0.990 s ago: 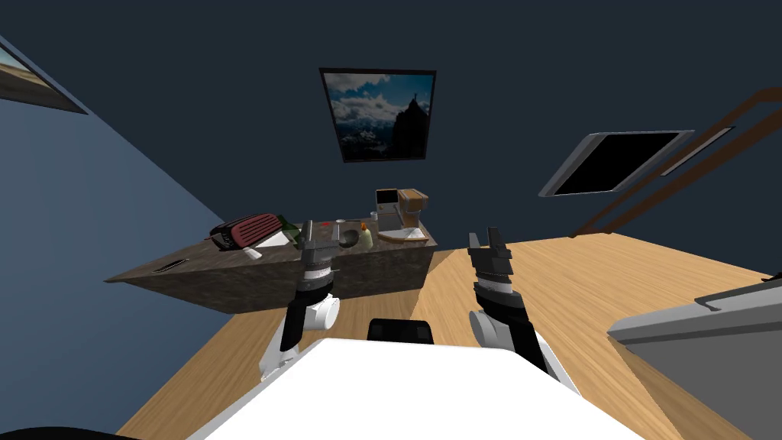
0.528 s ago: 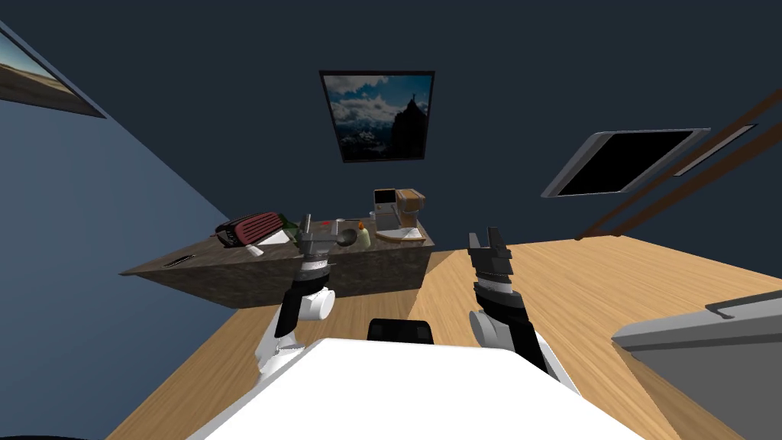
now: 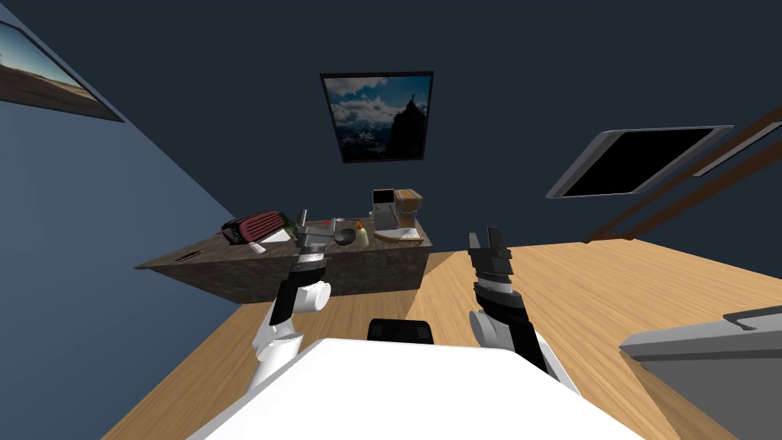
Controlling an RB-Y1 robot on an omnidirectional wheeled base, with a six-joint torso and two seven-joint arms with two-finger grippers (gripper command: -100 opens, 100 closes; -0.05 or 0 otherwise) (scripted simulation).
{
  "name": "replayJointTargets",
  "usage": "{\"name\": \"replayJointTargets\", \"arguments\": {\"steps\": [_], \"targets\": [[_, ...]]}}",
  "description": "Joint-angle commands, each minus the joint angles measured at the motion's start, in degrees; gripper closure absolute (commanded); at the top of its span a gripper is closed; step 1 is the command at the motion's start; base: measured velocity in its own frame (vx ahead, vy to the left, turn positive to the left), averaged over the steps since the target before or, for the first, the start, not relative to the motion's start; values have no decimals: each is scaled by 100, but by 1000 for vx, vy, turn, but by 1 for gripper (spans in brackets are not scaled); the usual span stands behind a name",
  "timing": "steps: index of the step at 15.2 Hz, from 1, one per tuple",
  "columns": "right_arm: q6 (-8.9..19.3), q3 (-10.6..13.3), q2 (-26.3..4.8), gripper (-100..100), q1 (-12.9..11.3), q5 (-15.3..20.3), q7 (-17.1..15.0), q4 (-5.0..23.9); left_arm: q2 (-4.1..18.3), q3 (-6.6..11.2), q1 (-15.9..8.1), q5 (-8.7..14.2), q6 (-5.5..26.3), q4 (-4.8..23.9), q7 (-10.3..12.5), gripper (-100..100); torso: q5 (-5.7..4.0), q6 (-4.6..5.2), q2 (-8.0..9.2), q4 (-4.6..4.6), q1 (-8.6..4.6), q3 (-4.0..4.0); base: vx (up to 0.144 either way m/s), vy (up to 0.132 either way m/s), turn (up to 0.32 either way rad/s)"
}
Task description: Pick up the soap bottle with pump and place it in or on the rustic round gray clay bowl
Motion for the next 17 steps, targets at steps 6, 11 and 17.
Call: {"name": "replayJointTargets", "arguments": {"steps": [6, 11, 17], "targets": [[0, 0, 0, 0, 0, 0, 0, 0, -41, 309, -333, 272, 808, 36, 444, -100, 2, 0, -5, -1, 5, -3, 10, -48, 36], [0, 0, 0, 0, 0, 0, 0, 0, -82, 526, -559, 497, 1320, 87, 754, -100, 2, 0, -5, -1, 11, -3, 11, -36, 28], [0, 0, 0, 0, 0, 0, 0, 0, -125, 730, -782, 740, 1951, 157, 1054, -100, 3, 0, -9, -2, 15, -5, 20, -29, 31]]}}
